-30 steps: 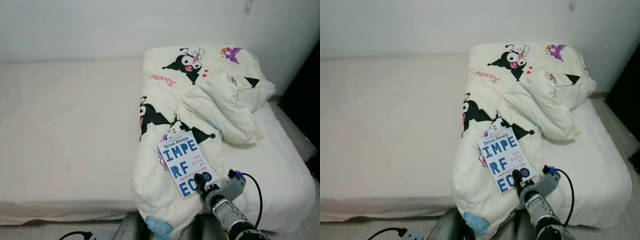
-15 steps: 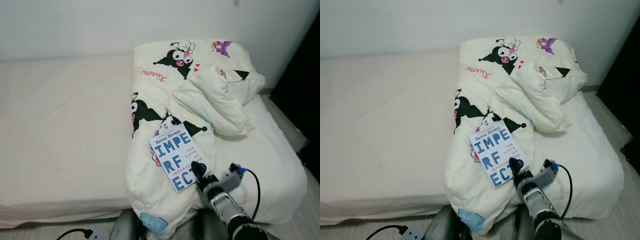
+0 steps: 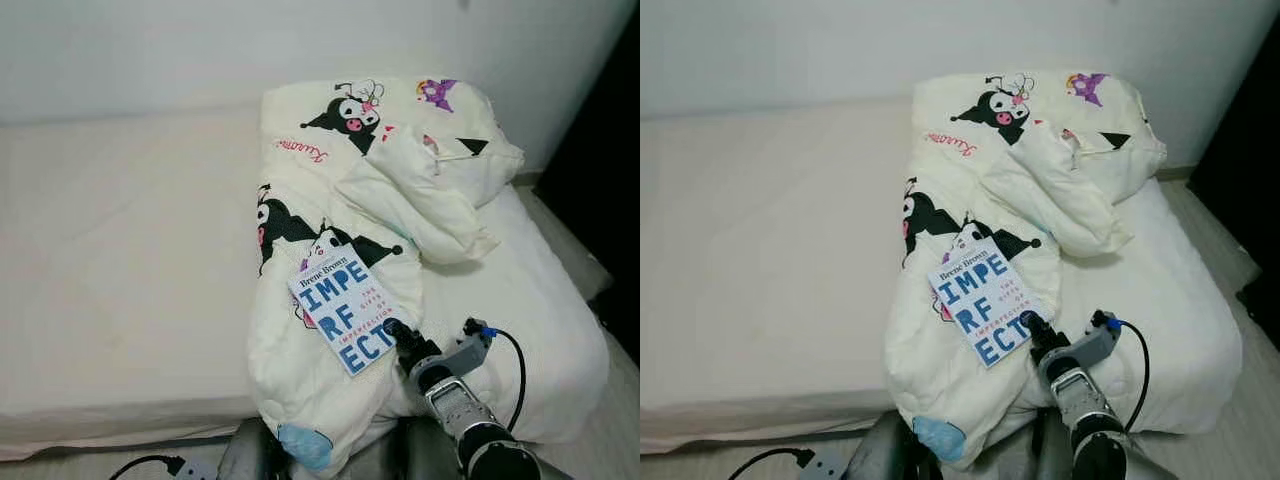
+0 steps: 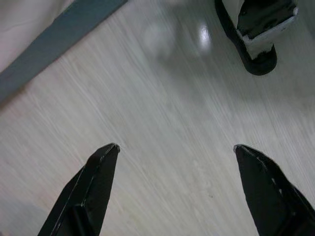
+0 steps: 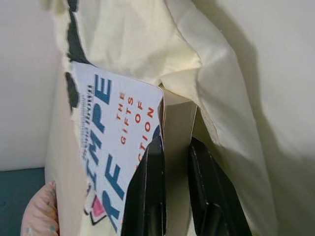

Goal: Clean up the room

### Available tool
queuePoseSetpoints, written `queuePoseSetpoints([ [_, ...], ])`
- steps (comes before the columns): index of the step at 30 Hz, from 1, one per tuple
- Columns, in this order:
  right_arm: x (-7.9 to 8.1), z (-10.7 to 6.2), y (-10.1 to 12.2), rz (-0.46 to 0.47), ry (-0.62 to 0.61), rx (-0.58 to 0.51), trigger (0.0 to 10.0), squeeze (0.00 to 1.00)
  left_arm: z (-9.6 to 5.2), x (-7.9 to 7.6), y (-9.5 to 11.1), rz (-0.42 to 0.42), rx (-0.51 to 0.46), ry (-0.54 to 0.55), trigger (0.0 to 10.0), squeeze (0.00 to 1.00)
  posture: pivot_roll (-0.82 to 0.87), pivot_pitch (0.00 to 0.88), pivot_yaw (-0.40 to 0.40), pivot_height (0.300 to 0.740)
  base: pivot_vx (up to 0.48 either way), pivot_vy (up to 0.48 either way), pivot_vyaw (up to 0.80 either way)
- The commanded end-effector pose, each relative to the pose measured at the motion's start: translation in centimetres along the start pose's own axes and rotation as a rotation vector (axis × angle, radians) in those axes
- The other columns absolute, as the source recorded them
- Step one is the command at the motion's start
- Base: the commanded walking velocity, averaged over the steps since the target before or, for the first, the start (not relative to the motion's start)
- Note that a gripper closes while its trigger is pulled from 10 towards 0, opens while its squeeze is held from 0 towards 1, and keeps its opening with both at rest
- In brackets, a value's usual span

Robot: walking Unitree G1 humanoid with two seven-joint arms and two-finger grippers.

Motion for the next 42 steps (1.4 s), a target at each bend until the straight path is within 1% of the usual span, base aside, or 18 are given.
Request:
queuePoseSetpoints([
  [1,0.6,0.2,-0.5,-0.014,0.024,0.016,0.0,0.0,-0.2,0.2,-1.3,0.005,0.035,0.008,10.0,0.0,0.07,0.196,0.045,0.6,0.0,0.0,0.0],
  [9,4.2,0.2,-4.2,-0.146,0.254,0.155,0.0,0.0,-0.3,1.5,-0.5,-0.032,-0.024,0.14,10.0,0.0,0.05,0.187,0.032,0.6,0.0,0.0,0.0],
  [11,6.0,-0.2,-4.5,-0.121,0.388,0.164,0.0,0.0,-1.8,9.4,1.7,-0.085,-0.137,0.281,10.0,0.0,0.04,0.185,0.032,0.6,0.0,0.0,0.0],
  [13,6.0,-0.2,-4.5,-0.121,0.388,0.164,0.0,0.0,-1.8,9.4,1.7,-0.085,-0.137,0.281,10.0,0.0,0.04,0.185,0.032,0.6,0.0,0.0,0.0],
  [14,7.0,-0.6,-4.1,-0.085,0.486,0.153,0.0,0.0,-3.9,15.3,5.1,-0.138,-0.272,0.411,10.0,0.0,0.03,0.183,0.029,0.6,0.0,0.0,0.0],
  [16,7.3,-0.9,-3.3,-0.052,0.534,0.131,0.0,0.0,-5.7,18.8,7.9,-0.224,-0.384,0.512,10.0,0.0,0.03,0.182,0.027,0.6,0.0,0.0,0.0],
  [19,7.3,-1.0,-2.8,-0.037,0.546,0.118,0.0,0.0,-6.8,20.6,9.2,-0.286,-0.443,0.562,10.0,0.0,0.03,0.18,0.025,0.6,0.0,0.0,0.0],
  [20,7.0,-1.1,-2.4,-0.023,0.544,0.105,0.0,0.0,-7.6,21.7,10.6,-0.4,-0.524,0.566,10.0,0.0,0.03,0.178,0.023,0.6,0.0,0.0,0.0],
  [22,6.8,-1.2,-2.1,-0.014,0.543,0.096,0.0,0.0,-8.3,22.4,11.4,-0.479,-0.582,0.563,10.0,0.0,0.03,0.178,0.023,0.6,0.0,0.0,0.0],
  [24,6.7,-1.3,-1.9,-0.007,0.545,0.088,0.0,0.0,-8.7,22.8,12.3,-0.559,-0.642,0.537,10.0,0.0,0.03,0.176,0.021,0.6,0.0,0.0,0.0],
  [26,7.3,-1.5,-1.2,0.014,0.6,0.061,0.0,0.0,-9.1,21.6,16.5,-0.862,-0.871,0.249,10.0,0.0,0.02,0.173,0.021,0.6,0.0,0.0,0.0],
  [28,7.7,-1.6,-0.9,0.02,0.627,0.053,0.0,0.0,-9.5,21.0,17.9,-0.953,-0.957,0.133,10.0,0.0,0.02,0.172,0.021,0.6,0.0,0.0,0.0],
  [29,9.1,-2.0,-0.2,0.035,0.719,0.033,0.0,0.0,-9.9,19.5,20.0,-1.119,-1.068,-0.112,10.0,0.0,0.01,0.168,0.021,0.6,0.0,0.0,0.0],
  [32,9.7,-2.1,0.3,0.042,0.759,0.021,0.0,0.0,-10.1,18.7,20.7,-1.169,-1.099,-0.214,10.0,0.0,0.01,0.168,0.021,0.6,0.0,0.0,0.0],
  [34,11.4,-2.5,1.6,0.049,0.85,-0.015,0.0,0.0,-11.2,16.3,22.4,-1.21,-1.178,-0.49,10.0,0.0,0.0,0.166,0.021,0.6,0.0,0.0,0.0],
  [35,11.4,-2.5,1.6,0.049,0.85,-0.015,0.0,0.0,-11.2,16.3,22.4,-1.21,-1.178,-0.49,10.0,0.0,0.0,0.166,0.021,0.6,0.0,0.0,0.0],
  [37,12.8,-2.8,2.9,0.036,0.922,-0.044,0.0,0.0,-13.0,13.6,23.6,-1.167,-1.238,-0.743,10.0,0.0,0.0,0.163,0.017,0.6,0.0,0.0,0.0],
  [42,15.2,-3.5,4.9,0.014,1.03,-0.089,0.0,0.0,-15.4,11.3,24.0,-1.131,-1.305,-1.001,10.0,0.0,-0.01,0.159,0.014,0.6,0.0,0.0,0.0],
])
Point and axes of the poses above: a point about 5 cm out from each wrist's last joint towards the gripper, its own z axis pointing out of the wrist towards the gripper, its own y axis along the axis of the wrist's last joint, x = y × z, the point moved 6 cm from there along z, pointing out of the wrist towards the gripper, and after that the axes turned 3 degrees about -z, right-handed, at the moved point
